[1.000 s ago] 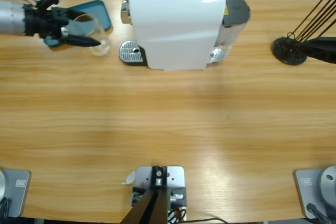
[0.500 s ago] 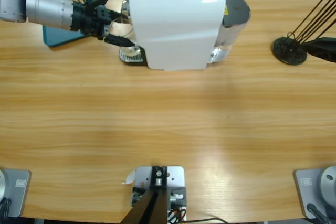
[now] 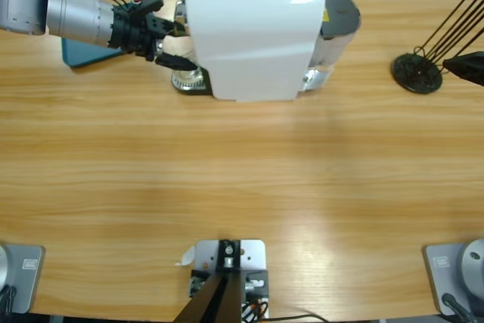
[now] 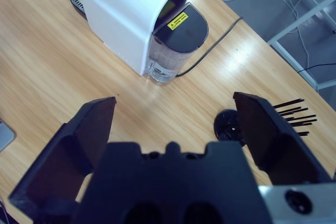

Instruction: Pour coffee

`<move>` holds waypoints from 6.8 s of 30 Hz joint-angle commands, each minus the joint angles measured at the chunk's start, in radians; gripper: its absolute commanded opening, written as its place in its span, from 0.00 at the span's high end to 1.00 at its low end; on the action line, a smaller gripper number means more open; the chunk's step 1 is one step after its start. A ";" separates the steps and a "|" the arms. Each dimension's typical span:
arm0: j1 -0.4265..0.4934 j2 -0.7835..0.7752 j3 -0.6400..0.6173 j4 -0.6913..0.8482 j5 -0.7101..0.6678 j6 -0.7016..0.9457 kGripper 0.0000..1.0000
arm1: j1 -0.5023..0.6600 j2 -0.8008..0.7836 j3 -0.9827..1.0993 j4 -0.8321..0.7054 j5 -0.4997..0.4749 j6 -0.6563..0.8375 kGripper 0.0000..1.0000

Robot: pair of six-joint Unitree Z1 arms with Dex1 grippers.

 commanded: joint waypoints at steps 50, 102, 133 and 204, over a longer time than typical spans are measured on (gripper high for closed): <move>0.037 -0.560 0.433 0.131 0.267 -0.324 0.00 | -0.365 0.705 -0.570 0.034 0.426 -0.029 1.00; 0.009 -0.598 0.419 0.124 0.258 -0.359 0.00 | -0.382 0.501 -0.489 0.102 0.422 -0.031 0.00; -0.032 -0.664 0.452 0.124 0.259 -0.370 0.00 | -0.271 0.368 -0.424 0.220 0.505 0.110 0.00; -0.034 -0.709 0.477 0.124 0.242 -0.409 0.00 | -0.469 0.017 0.365 -0.318 0.607 -0.041 0.00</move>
